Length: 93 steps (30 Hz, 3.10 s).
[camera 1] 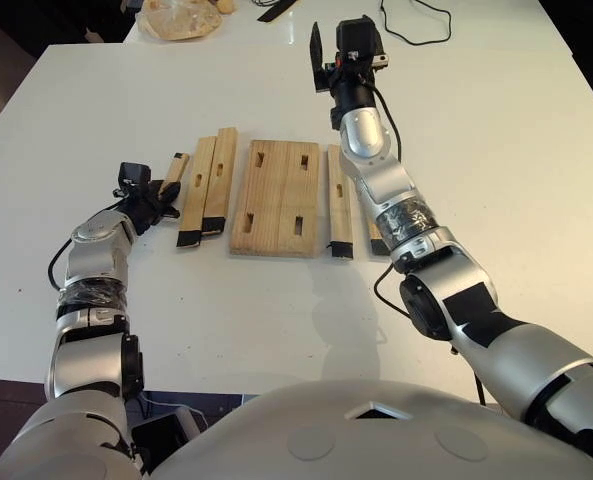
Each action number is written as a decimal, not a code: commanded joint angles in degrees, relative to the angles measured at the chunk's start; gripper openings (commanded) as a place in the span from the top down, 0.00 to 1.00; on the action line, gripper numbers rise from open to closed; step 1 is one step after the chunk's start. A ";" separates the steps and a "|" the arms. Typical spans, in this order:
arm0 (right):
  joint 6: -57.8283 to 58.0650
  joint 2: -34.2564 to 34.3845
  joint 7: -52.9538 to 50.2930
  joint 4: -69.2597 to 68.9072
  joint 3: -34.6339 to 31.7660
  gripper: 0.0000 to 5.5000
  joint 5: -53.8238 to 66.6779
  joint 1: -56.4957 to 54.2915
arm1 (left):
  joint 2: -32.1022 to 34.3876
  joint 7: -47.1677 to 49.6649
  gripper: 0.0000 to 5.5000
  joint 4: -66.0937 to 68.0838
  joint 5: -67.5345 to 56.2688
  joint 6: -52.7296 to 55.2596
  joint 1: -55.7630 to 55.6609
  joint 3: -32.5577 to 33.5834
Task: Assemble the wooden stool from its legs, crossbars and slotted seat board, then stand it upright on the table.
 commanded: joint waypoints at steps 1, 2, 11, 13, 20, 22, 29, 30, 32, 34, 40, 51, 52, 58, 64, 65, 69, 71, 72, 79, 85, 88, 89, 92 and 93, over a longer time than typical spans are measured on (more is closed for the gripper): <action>1.89 4.45 2.00 -5.65 -2.93 0.31 3.51 1.37 | -1.71 1.65 0.76 0.31 -0.64 2.18 0.68 1.38; 1.58 3.36 2.67 -7.55 -3.27 0.31 3.83 2.37 | -1.84 2.23 0.76 -1.19 -1.93 2.07 -0.01 2.90; 19.01 -4.93 24.36 -14.20 -11.96 0.31 19.66 1.67 | -5.52 4.15 0.76 -21.21 -20.16 9.47 -11.55 14.28; 25.55 -7.74 33.14 -15.81 -11.87 0.31 23.62 -0.38 | -7.01 3.10 0.76 -27.43 -25.00 12.78 -13.83 13.62; 44.64 -19.05 63.29 -29.08 -12.99 0.31 41.13 -7.66 | -11.93 -5.12 0.76 -51.83 -44.96 25.69 -13.03 6.31; 49.38 -20.70 66.60 -30.55 -15.29 0.31 46.30 -9.27 | -11.31 -6.11 0.76 -54.85 -49.79 29.43 -12.19 5.89; 63.28 -24.11 66.88 -33.06 -20.07 0.31 57.57 -10.56 | -9.03 -7.82 0.76 -58.90 -57.65 35.19 -10.05 5.35; 64.86 -24.54 67.05 -33.65 -20.66 0.31 59.05 -10.47 | -8.70 -8.16 0.76 -59.14 -57.96 35.59 -9.74 5.16; 67.06 -25.00 66.93 -34.31 -21.45 0.31 61.14 -10.57 | -8.18 -8.70 0.76 -59.11 -58.15 35.92 -9.39 4.81; 68.38 -25.60 67.42 -34.95 -21.12 0.31 61.89 -10.60 | -7.85 -9.60 0.76 -58.78 -57.79 35.92 -9.22 4.52; 69.70 -25.78 67.11 -36.24 -19.21 0.31 60.95 -9.71 | -7.61 -10.89 0.76 -58.45 -57.10 35.22 -8.93 3.89; 68.51 -27.53 68.02 -36.58 -17.38 0.60 57.97 -6.79 | -6.55 -12.67 0.76 -58.67 -56.83 34.57 -7.77 4.09; 68.66 -28.18 68.47 -36.54 -17.48 0.63 57.92 -6.45 | -6.41 -12.85 0.76 -58.89 -56.68 34.53 -7.37 4.03; 69.19 -29.27 69.47 -36.89 -18.08 0.77 58.94 -6.02 | -5.97 -13.31 0.76 -58.89 -56.37 34.47 -6.61 3.66; 69.06 -29.47 69.33 -37.83 -18.34 0.77 59.07 -5.00 | -5.52 -13.78 0.76 -58.31 -55.93 34.62 -6.77 3.34; 68.91 -29.35 69.05 -38.08 -18.44 0.77 59.06 -4.77 | -5.50 -13.52 0.76 -58.07 -55.34 34.62 -6.92 3.00; 68.57 -29.13 68.17 -38.75 -18.84 0.77 59.13 -3.96 | -5.47 -12.86 0.76 -57.08 -51.33 32.54 -7.64 2.17; 68.11 -28.95 67.46 -38.96 -19.05 0.77 58.83 -3.47 | -5.41 -13.03 0.70 -56.27 -50.01 32.07 -7.61 1.43; 67.54 -28.76 66.79 -39.18 -19.15 0.77 58.33 -3.05 | -5.04 -13.52 0.68 -55.83 -48.64 31.90 -7.16 0.41; 63.34 -29.08 65.29 -40.12 -17.58 0.77 53.69 -1.10 | -1.92 -16.18 0.53 -54.46 -36.89 28.12 -1.94 -6.55; 55.44 -31.56 68.08 -38.07 -13.53 0.77 44.24 0.97 | 1.02 -19.59 0.53 -50.48 -26.38 22.57 3.34 -9.96; 42.28 -36.68 73.09 -32.25 -7.62 0.77 31.65 3.77 | 2.68 -18.53 0.53 -45.05 -19.85 17.90 8.16 -9.76; 38.42 -38.13 74.55 -30.49 -5.95 0.77 28.06 4.53 | 3.17 -18.18 0.53 -43.49 -18.05 16.56 9.52 -9.70; 28.69 -41.86 81.98 -23.91 -2.05 0.77 20.93 5.52 | -1.33 -13.77 0.53 -45.27 -19.91 15.22 10.62 -5.61; 24.93 -43.11 84.15 -20.66 -0.47 0.77 17.99 5.45 | -4.04 -10.86 0.53 -46.11 -21.69 14.80 10.29 -3.20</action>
